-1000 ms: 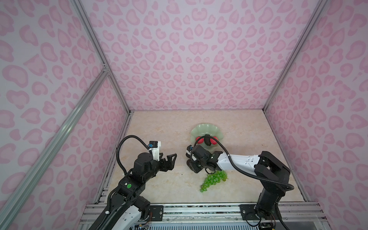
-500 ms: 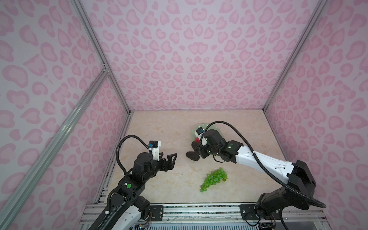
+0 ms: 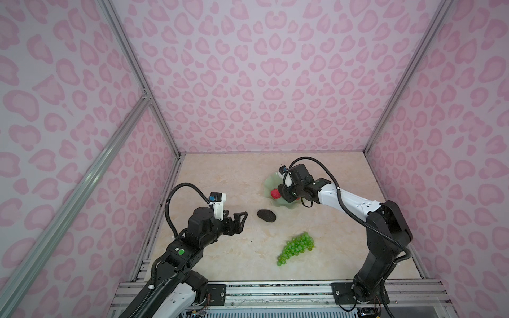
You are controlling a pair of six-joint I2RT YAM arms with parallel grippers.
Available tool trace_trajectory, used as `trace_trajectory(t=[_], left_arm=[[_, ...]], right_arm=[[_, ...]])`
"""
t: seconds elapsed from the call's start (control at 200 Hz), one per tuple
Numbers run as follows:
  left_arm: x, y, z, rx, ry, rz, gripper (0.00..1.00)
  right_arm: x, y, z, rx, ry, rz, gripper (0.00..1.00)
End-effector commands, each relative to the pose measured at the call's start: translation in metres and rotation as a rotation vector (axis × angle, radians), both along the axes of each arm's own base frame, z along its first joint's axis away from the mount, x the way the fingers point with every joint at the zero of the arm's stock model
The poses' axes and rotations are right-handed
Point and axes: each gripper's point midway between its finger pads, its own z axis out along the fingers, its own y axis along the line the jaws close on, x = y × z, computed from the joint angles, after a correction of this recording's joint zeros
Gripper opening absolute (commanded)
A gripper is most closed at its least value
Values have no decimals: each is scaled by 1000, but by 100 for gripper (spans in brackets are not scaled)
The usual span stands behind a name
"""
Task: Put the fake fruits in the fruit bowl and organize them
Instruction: 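Grasp an avocado with the right gripper and place it in the bowl, then grasp the last avocado with the right gripper and place it in the bowl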
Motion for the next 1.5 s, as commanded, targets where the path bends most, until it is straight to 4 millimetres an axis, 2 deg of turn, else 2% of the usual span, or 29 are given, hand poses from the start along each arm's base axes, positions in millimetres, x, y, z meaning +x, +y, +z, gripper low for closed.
trace_trajectory(t=[0.0,0.19,0.285,0.34,0.425,0.565,0.68,0.785,0.905,1.105,1.495], left_arm=[[5,-5,16,-24,-52,-14,93],[7,-6,18,-21,-52,-15,93],[7,-6,19,-23,-54,-16,93],[7,-6,19,-21,-54,-17,93],[7,-6,20,-18,-58,-18,93],[7,-6,21,-19,-60,-17,93],[7,-5,21,-22,-60,-13,93],[6,-5,20,-22,-59,-13,93],[5,-5,20,-24,-58,-14,93],[3,-3,20,-27,-60,-11,93],[-1,1,21,-34,-69,3,93]], right_arm=[[4,6,-10,-13,-16,58,27],[6,3,-31,-54,16,51,37],[5,2,-35,-55,27,46,51],[6,2,-33,-50,22,41,56],[5,2,-19,-17,-2,30,59],[-4,5,20,50,-65,22,62],[-26,14,43,84,-92,59,63],[-52,29,49,119,-81,110,63],[-75,47,31,125,-22,159,63],[-92,68,-16,64,74,190,63],[-77,83,-61,-16,110,175,62]])
